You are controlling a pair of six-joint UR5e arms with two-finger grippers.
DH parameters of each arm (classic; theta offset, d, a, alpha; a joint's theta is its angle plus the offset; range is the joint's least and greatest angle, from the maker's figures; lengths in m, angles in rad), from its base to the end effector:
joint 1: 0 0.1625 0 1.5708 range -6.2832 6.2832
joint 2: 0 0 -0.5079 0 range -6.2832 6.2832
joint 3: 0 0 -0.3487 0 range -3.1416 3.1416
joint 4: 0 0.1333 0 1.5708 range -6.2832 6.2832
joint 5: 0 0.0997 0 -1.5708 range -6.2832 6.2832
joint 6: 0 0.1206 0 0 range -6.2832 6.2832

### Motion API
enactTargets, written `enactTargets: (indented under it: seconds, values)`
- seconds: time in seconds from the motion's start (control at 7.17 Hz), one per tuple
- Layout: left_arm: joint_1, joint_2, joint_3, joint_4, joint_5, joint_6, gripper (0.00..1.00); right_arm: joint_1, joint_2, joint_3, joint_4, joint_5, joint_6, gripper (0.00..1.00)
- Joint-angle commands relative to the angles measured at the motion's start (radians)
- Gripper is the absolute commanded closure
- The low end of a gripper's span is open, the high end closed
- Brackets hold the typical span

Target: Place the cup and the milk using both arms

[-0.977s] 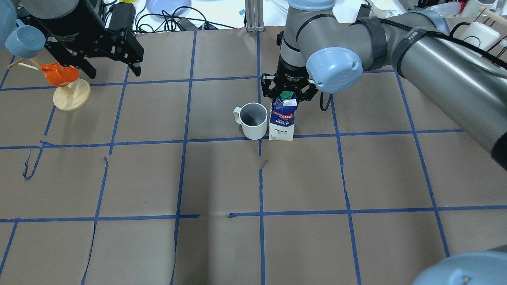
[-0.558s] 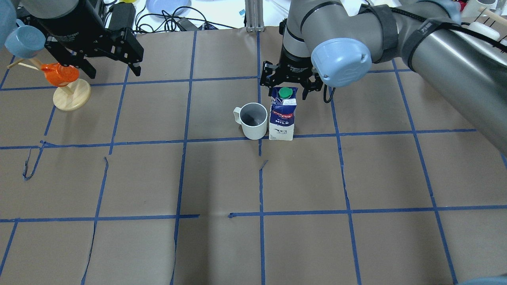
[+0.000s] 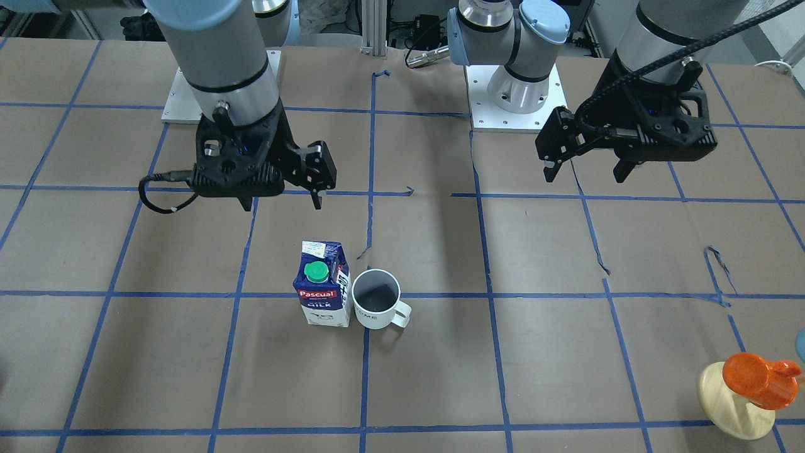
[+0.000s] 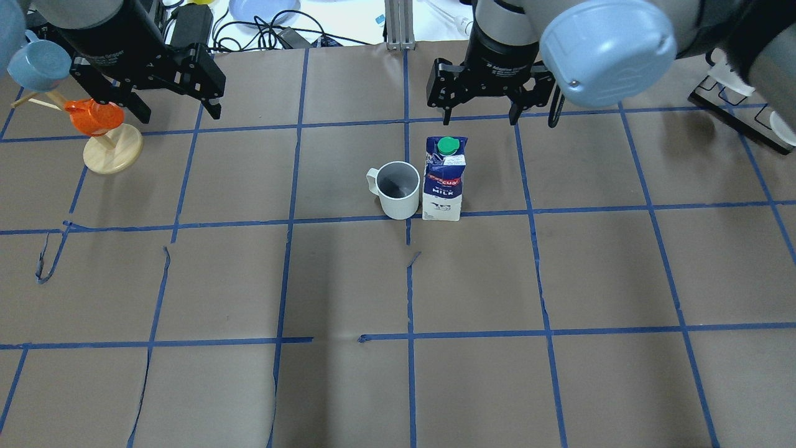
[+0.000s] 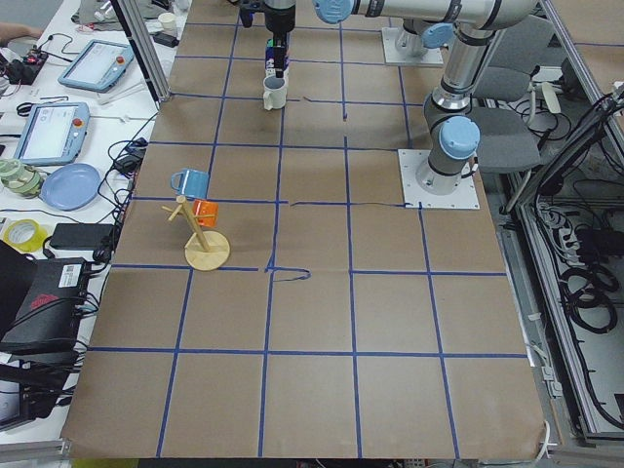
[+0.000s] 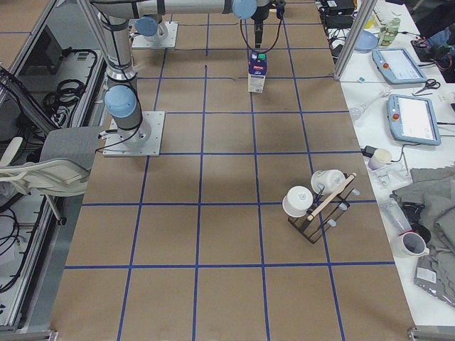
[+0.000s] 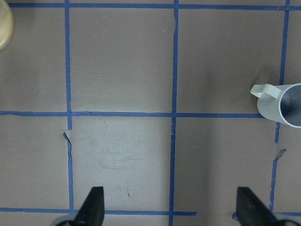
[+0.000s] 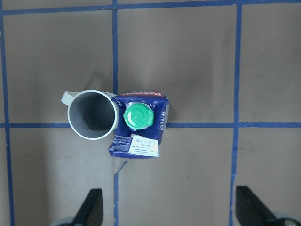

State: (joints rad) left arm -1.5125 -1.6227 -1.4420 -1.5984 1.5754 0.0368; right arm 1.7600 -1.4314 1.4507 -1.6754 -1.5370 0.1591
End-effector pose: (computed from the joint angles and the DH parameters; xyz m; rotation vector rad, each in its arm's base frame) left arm -0.1046 -0.4865 0.5810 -0.0339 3.1335 -0.0768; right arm 0.2344 -0.4935 0.5471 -0.0488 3.0908 -0.1209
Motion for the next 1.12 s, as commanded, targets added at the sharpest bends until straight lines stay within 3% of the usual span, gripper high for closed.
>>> enactTargets:
  seconds: [0.0,0.28,0.42,0.56,0.98]
  values:
    - [0.0,0.001,0.0,0.0,0.0,0.0,0.0,-0.087,-0.088,0.004,0.129,-0.049,-0.146,0.06]
    - [0.0,0.001,0.0,0.0,0.002,0.0,0.0,-0.16,-0.154,0.048,0.151,-0.054,-0.243,0.1]
    - [0.0,0.001,0.0,0.0,0.002,0.0,0.0,-0.166,-0.168,0.068,0.135,-0.058,-0.243,0.08]
    - [0.0,0.001,0.0,0.0,0.002,-0.002,0.0,-0.165,-0.169,0.069,0.132,-0.058,-0.224,0.0]
    - [0.0,0.001,0.0,0.0,0.002,0.0,0.0,-0.165,-0.17,0.059,0.125,-0.063,-0.178,0.0]
